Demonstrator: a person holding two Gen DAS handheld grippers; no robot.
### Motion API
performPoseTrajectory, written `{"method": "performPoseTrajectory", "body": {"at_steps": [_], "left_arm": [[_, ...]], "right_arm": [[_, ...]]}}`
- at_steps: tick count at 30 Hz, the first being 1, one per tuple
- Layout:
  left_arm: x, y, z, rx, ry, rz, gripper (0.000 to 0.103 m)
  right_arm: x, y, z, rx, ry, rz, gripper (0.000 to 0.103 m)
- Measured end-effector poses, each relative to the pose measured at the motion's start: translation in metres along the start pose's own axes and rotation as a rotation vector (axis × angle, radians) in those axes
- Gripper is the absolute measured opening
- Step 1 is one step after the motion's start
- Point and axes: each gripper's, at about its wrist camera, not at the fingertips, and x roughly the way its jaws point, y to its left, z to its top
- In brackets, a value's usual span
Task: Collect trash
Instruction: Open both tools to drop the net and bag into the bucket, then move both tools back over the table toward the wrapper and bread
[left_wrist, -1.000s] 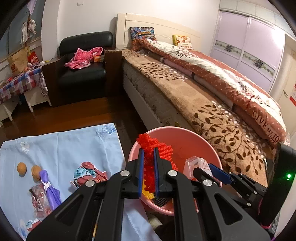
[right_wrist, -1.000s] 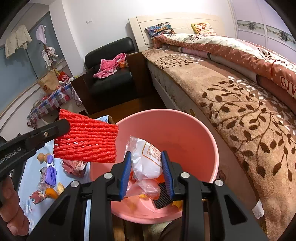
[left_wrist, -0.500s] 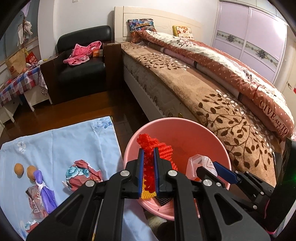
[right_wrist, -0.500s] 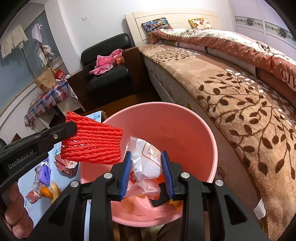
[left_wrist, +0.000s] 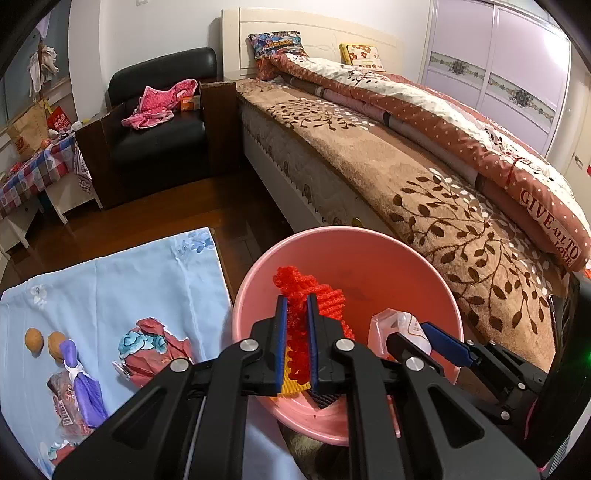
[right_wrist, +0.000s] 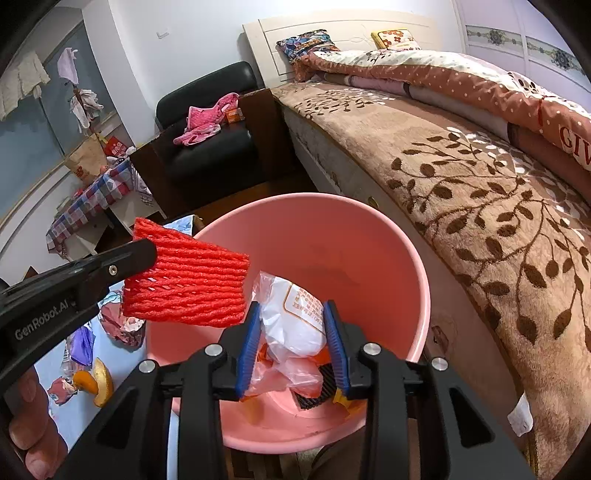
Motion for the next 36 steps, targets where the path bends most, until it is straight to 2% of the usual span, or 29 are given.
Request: {"method": "performPoseTrajectory", "body": {"at_steps": [5,10,12,14,20,36], "left_arm": [[0.001,-0.002,-0.001,0.005,0.010,0.002,0.012],[-0.001,-0.004,-0.001,0.010,0.002,0.001,0.032],[-0.003,-0.004,-0.001,0.010,-0.003,0.005,0.033],[-0.003,-0.003,-0.001,0.010,-0.004,0.006,0.033],[-0.009,-0.001,-0.001,-0.004,-0.010,0.012,0.034],[-0.050,0.018,-0.008,-0.021,-0.095,0.071,0.034]], "right_arm": [[0.000,-0.002,-0.001,0.007,0.000,-0.003,0.038],[0.000,-0.004,0.000,0.011,0.002,-0.003,0.038],[-0.001,-0.004,0.000,0.012,0.001,-0.002,0.039],[-0.001,-0.004,0.000,0.012,0.002,-0.005,0.044],[-0.006,-0.002,0.000,0.012,-0.006,0.005,0.044],[-0.028,0.026,-0.003,-0.045,-0.045,0.054,0.044]]}}
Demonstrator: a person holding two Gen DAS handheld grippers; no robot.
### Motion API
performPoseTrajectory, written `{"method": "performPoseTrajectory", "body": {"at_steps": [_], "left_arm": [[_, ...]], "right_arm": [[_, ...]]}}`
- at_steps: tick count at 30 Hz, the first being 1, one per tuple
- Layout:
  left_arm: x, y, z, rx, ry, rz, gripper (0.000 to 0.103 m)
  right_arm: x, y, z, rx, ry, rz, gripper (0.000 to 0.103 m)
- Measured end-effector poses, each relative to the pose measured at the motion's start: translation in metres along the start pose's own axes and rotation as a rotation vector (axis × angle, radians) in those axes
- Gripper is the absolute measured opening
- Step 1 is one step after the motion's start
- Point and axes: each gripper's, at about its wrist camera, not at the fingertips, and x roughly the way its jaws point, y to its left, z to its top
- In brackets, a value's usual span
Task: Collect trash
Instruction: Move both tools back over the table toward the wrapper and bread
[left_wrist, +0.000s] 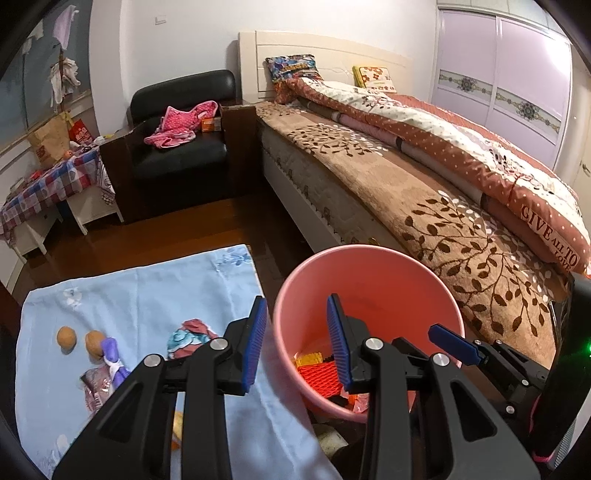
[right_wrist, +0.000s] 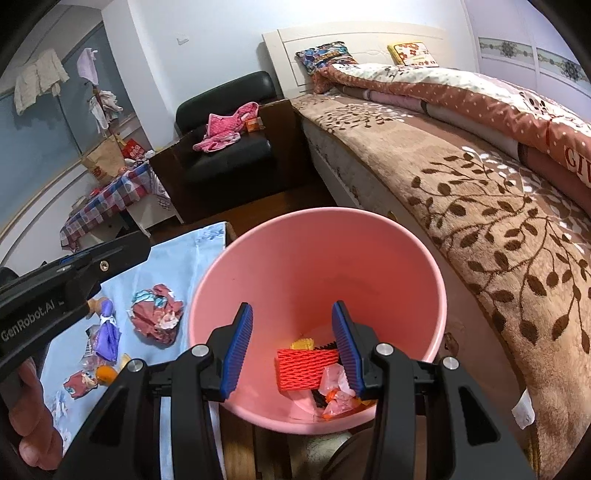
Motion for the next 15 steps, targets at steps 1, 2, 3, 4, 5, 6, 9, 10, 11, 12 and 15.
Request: {"method": "performPoseTrajectory", "body": {"at_steps": [1,2,3,4,5,6,9,10,11,12,15], "left_arm": [[-0.002,0.002,0.000,-0.006,-0.002,0.001,0.034],[-0.004,0.004,0.000,-0.010,-0.004,0.002,0.034],[-0.006,0.006,-0.001,-0.014,-0.007,0.004,0.034],[-0.008,0.009,-0.001,-0.017,-0.010,0.007,0.034],[-0.011,0.011,-0.002,-0.020,-0.014,0.010,0.034],[-0.014,0.014,-0.003,-0.024,-0.017,0.015,0.034],[-0.020,0.022,-0.005,-0.036,-0.024,0.027,0.034],[-0.022,0.025,-0.006,-0.040,-0.024,0.030,0.034],[-0.023,0.029,-0.007,-0.047,-0.025,0.035,0.034],[-0.025,0.032,-0.007,-0.051,-0.026,0.038,0.034],[-0.029,0.043,-0.010,-0.066,-0.028,0.052,0.034]], "right_arm": [[-0.002,0.002,-0.001,-0.004,-0.001,0.002,0.044],[-0.002,0.004,0.000,-0.008,-0.003,0.004,0.044],[-0.004,0.006,-0.001,-0.012,-0.005,0.006,0.044],[-0.005,0.008,-0.001,-0.016,-0.006,0.009,0.044],[-0.006,0.011,-0.002,-0.020,-0.007,0.012,0.044],[-0.007,0.013,-0.002,-0.025,-0.009,0.014,0.044],[-0.009,0.021,-0.002,-0.038,-0.011,0.021,0.044],[-0.009,0.023,-0.002,-0.043,-0.011,0.025,0.044],[-0.009,0.026,-0.002,-0.048,-0.012,0.029,0.044],[-0.010,0.029,-0.003,-0.053,-0.013,0.033,0.044],[-0.012,0.038,-0.004,-0.072,-0.017,0.048,0.044]]}}
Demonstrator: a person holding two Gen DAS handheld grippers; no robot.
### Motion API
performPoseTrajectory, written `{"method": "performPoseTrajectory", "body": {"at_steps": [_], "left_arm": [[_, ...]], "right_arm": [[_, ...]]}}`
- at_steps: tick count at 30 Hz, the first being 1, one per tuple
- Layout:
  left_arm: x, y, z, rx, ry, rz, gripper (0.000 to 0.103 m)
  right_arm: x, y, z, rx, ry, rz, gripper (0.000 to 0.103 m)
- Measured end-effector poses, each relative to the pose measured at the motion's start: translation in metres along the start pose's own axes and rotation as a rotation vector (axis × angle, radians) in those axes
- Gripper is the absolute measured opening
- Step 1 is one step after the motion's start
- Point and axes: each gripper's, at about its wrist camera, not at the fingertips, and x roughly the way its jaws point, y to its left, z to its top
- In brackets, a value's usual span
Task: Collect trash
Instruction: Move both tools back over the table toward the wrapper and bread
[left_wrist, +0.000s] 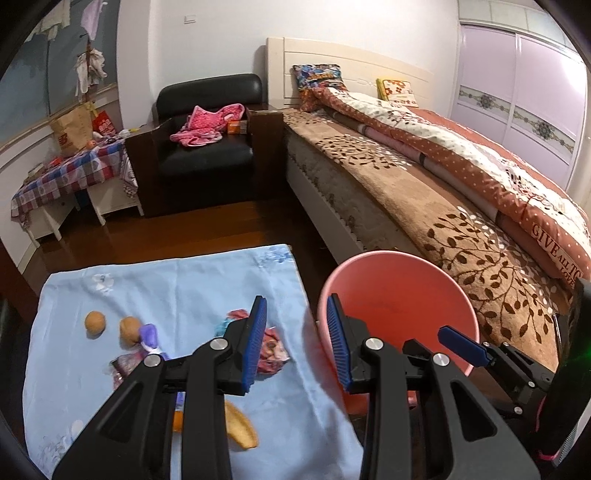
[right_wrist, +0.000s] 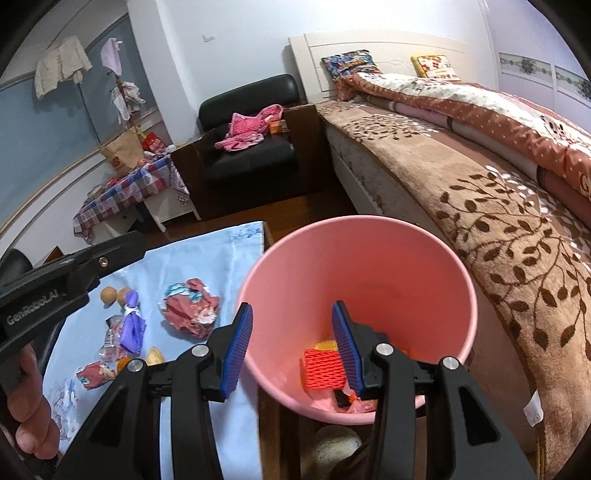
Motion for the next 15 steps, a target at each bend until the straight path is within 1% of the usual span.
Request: {"method": "performPoseTrajectory", "body": {"at_steps": [7,15], "left_arm": [[-0.004,0.028,-0.009,-0.040,0.013,0.030,0.034],[-0.005,0.066,-0.027,-0.087,0.043,0.076,0.034]], "right_arm": [[-0.005,0.025,-0.002,-0.045,-0.018,0.042,0.044],[-0.008,0.054,-0.009,-0.088,-0.023,0.089,0.044]]}}
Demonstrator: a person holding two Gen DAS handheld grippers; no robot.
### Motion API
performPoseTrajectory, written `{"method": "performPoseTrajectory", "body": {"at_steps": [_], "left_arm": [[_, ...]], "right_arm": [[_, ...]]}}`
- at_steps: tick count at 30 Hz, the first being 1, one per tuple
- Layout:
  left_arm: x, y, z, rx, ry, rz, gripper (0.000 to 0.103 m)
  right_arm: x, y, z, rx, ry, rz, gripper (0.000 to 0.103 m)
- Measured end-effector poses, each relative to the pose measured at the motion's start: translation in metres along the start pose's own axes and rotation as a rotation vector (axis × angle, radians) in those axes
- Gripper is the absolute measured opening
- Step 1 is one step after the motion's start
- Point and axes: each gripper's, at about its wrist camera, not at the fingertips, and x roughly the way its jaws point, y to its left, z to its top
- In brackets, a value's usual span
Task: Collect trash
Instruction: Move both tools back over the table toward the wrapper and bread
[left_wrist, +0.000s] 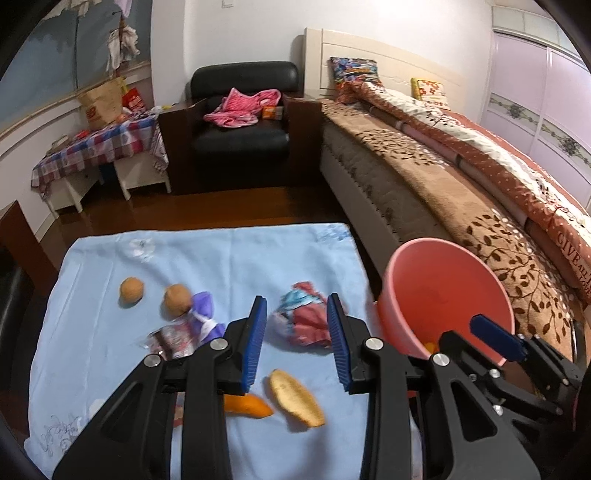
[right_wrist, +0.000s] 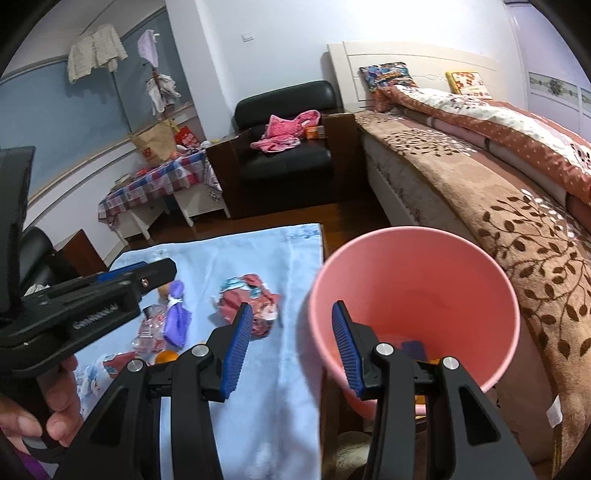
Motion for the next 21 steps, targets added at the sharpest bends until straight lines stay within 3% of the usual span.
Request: {"method": "performPoseTrajectory", "body": {"at_steps": [13,21], "left_arm": [[0.006,0.052,-0.023,-0.060,0.048,0.040,0.034],[0.005,0.110,-0.051,-0.106,0.075,0.051,0.034]], "right_arm": [[0.014,0.050,-0.015,-0.064,0.052,0.054,0.044],[0.024,0.067,-0.027,-0.100,0.089,0.072,0.044]]}}
